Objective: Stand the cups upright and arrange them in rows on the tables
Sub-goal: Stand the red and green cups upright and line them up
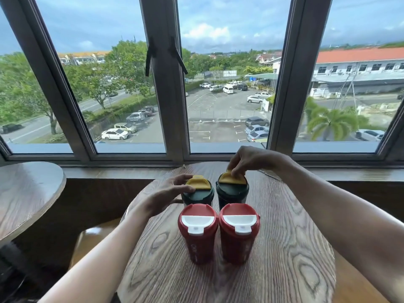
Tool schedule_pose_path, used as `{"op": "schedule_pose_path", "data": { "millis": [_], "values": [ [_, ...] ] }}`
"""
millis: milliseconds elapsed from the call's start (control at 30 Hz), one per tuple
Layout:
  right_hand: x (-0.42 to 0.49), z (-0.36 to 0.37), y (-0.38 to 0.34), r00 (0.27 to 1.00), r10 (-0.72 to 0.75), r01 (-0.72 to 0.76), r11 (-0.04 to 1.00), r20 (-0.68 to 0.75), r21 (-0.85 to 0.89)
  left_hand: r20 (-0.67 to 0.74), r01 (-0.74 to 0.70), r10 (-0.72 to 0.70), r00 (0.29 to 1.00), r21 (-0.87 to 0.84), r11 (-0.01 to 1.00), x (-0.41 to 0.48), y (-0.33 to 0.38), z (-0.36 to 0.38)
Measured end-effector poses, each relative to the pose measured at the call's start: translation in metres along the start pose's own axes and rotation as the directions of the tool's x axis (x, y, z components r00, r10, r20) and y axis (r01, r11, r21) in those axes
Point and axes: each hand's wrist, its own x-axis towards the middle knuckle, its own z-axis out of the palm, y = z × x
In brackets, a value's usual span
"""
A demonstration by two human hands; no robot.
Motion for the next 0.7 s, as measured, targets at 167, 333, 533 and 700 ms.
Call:
{"op": "schedule_pose_path", "data": {
  "millis": [167, 333, 533, 700],
  "values": [
    [-0.0017, 0.0042, 0.001, 1.0, -0.01, 0.009, 1.0, 0.028, 0.026, 0.001, -0.006, 0.006, 1.0, 0.009, 1.0, -0.0003, -0.001, 0.0001],
    [0.0003, 0.0055, 0.0021, 0.999, -0.019, 0.018, 0.999, 0.04, 0.028, -0.018, 0.004, -0.004, 1.0, 0.006, 1.0, 0.0017, -0.003, -0.0003],
    [0.0022, 0.0091, 0.0017, 0.998, -0.004, 0.001, 0.999, 0.067, 0.054, -0.033, 0.009, -0.009, 0.999, 0.012, 1.0, 0.0042, -0.0061, -0.003],
    [0.0029, 0.0085, -0.0019, 0.993, 0.01, -0.022, 0.996, 0.121, 0.092, -0.024, 0.01, -0.01, 1.0, -0.005, 1.0, -0.0007, -0.004, 0.0001]
  ]
}}
